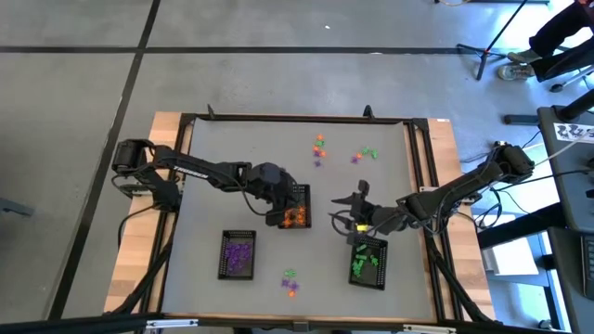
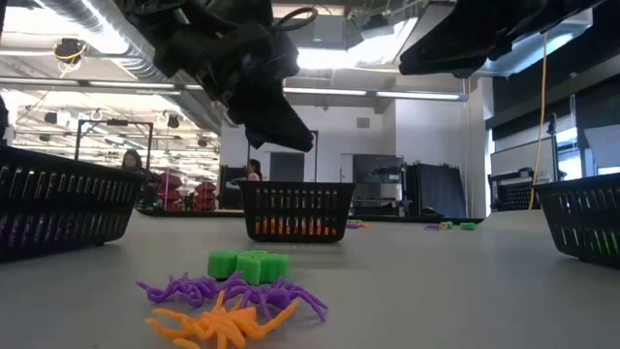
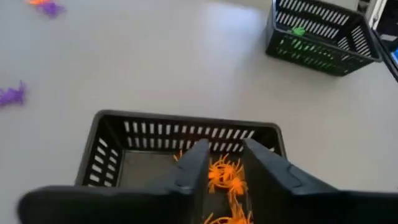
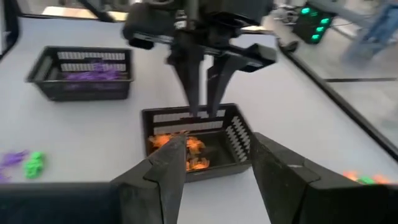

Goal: Sort Halloween decoration
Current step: Put the green skeleton toy into the bottom right black bin

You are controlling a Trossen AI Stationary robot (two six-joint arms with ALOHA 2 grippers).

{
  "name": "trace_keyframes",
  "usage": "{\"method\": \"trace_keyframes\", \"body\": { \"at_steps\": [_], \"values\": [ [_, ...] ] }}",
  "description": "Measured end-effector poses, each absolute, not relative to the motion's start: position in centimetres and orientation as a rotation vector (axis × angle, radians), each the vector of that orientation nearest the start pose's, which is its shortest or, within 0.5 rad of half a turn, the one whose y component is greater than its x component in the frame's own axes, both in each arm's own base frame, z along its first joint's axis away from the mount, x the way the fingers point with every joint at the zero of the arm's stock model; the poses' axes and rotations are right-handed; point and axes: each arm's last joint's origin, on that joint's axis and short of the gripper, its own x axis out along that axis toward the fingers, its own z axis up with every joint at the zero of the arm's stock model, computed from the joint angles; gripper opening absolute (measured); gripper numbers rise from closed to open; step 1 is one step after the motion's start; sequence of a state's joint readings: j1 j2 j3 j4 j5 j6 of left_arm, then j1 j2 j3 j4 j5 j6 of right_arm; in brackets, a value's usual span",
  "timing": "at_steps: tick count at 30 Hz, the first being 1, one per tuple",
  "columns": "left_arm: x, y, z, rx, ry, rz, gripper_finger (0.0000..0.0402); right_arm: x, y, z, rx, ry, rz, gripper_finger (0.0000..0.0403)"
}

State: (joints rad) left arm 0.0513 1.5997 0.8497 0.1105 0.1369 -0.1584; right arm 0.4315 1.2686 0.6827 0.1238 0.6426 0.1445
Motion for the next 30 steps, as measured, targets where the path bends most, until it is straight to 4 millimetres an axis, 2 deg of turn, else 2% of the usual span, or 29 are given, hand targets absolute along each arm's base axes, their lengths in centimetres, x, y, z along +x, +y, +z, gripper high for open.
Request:
{"method": "trace_keyframes", "body": {
  "at_steps": [4,6,8,12,15,19,23,27,30],
  "values": [
    [32.5,1.3,19.2,-0.2,0.608,-0.011,0.0131,24.4,8.6,22.7,-0.03,0.397,-0.329,0.0175],
    [32.2,1.6,19.7,-0.202,0.602,0.068,0.014,24.5,7.5,22.7,0.033,0.463,-0.385,0.0175],
    [31.7,1.8,21.1,-0.176,0.551,0.152,0.0142,24.5,6.1,22.8,0.099,0.552,-0.437,0.0175],
    [29.4,0.8,24.4,-0.079,0.406,0.17,0.0138,24.2,3.2,22.9,0.162,0.725,-0.565,0.0175],
    [26.8,0.2,25.2,-0.041,0.302,0.17,0.0137,23.6,1.0,22.7,0.149,0.818,-0.662,0.0175],
    [23.4,0.2,23.9,-0.106,0.147,0.192,0.0136,22.5,-2.5,22.0,0.147,0.957,-0.779,0.0175],
    [21.0,0.2,22.7,-0.196,0.004,0.187,0.0136,21.6,-6.2,21.5,0.242,0.989,-0.904,0.0175],
    [20.1,-0.1,22.4,-0.2,-0.116,0.157,0.0136,20.1,-9.6,20.9,0.334,1.01,-0.999,0.0175],
    [20.0,-0.5,22.6,-0.191,-0.131,0.137,0.0136,19.0,-11.5,20.2,0.394,1.029,-0.998,0.0175]
  ]
}}
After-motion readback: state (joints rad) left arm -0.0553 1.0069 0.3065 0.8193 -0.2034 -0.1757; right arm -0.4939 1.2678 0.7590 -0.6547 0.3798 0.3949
